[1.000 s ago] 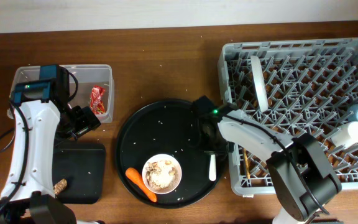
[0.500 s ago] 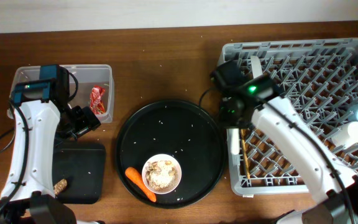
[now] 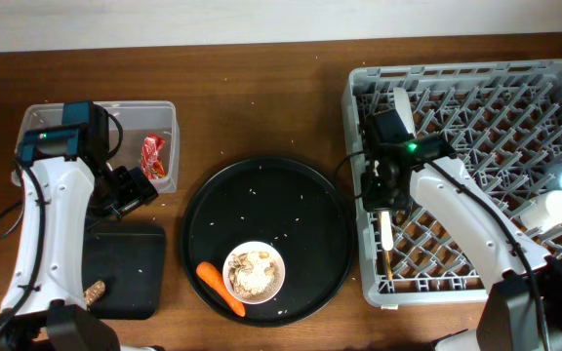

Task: Sort waste into correct bins and load items into the dishwasher rack
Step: 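Carry the fork into the rack beside the chopstick and release it, then move the left gripper over the pink bowl of rice and shells, then grasp the pink bowl's rim with the left gripper, then lift the bowl with the left gripper and carry it over the black tray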

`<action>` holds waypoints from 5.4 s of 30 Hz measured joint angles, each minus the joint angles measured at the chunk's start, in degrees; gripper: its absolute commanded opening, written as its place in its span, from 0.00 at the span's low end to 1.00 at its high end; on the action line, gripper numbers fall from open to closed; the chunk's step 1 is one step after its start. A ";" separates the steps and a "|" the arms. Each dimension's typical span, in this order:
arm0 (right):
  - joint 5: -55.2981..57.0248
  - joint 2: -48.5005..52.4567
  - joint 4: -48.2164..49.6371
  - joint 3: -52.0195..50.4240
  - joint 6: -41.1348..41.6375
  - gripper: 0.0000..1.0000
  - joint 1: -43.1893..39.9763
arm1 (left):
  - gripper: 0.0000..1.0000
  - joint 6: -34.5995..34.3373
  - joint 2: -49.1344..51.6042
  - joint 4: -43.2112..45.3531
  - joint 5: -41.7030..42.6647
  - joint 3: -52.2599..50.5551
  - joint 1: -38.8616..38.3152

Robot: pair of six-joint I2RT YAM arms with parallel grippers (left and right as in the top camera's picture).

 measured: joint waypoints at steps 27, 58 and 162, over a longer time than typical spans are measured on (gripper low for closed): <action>-12.44 -2.82 -14.01 18.67 -0.68 0.53 11.39 | 0.99 1.42 0.00 0.28 3.13 0.00 -0.70; -12.85 -12.37 -26.36 18.43 -8.52 0.59 -22.40 | 0.91 -15.19 18.62 13.35 8.22 0.00 -59.21; -12.37 -12.37 -26.53 18.43 -9.20 0.53 -22.40 | 0.00 8.48 6.51 8.72 17.46 -6.29 -10.25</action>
